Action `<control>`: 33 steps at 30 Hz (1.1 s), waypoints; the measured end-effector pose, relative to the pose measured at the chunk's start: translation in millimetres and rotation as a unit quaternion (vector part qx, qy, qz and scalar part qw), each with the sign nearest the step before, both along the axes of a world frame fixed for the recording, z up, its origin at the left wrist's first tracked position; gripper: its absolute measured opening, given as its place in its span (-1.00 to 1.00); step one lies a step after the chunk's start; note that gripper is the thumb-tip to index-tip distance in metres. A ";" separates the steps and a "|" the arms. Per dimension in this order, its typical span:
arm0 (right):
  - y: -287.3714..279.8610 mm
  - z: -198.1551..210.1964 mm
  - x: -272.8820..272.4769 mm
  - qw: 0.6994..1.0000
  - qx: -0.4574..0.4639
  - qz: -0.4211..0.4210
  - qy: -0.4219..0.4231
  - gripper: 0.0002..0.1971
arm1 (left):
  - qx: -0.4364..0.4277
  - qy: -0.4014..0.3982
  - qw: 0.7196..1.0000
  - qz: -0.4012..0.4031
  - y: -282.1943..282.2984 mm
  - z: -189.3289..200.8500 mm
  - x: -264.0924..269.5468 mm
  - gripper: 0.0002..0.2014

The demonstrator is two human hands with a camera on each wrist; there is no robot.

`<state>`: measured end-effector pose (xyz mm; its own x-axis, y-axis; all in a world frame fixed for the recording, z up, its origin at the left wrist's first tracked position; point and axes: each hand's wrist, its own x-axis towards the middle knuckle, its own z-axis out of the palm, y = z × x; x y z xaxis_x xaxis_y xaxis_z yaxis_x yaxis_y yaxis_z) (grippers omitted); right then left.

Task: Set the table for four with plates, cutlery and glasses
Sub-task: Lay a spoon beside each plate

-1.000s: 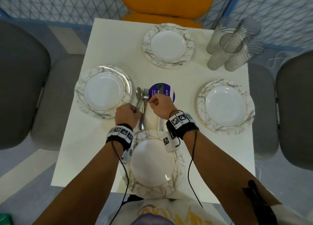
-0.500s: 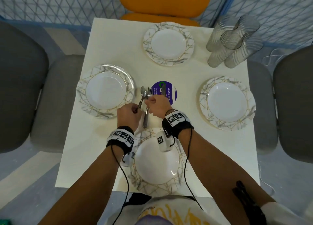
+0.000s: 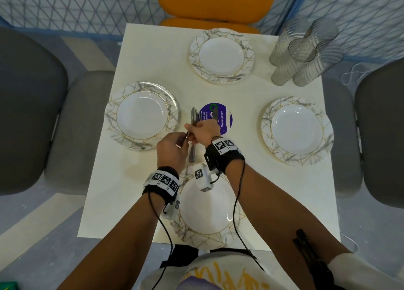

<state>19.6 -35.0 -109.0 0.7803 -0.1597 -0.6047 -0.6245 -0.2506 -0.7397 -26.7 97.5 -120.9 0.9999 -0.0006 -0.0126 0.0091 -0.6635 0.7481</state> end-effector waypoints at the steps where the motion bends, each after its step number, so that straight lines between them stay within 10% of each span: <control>1: -0.8 1.4 0.7 1.000 0.016 -0.017 -0.001 -0.72 | -0.010 -0.006 1.000 -0.003 -0.9 2.0 -0.5 -0.93; 16: -35.0 47.8 -26.3 0.975 0.148 -0.145 -0.083 -0.79 | -0.211 0.220 0.952 -0.022 -11.1 56.3 9.3 -0.83; 33: -57.1 44.1 -98.2 0.979 0.064 -0.114 -0.157 -0.86 | -0.214 0.240 0.942 -0.098 -12.3 60.8 -46.7 -0.93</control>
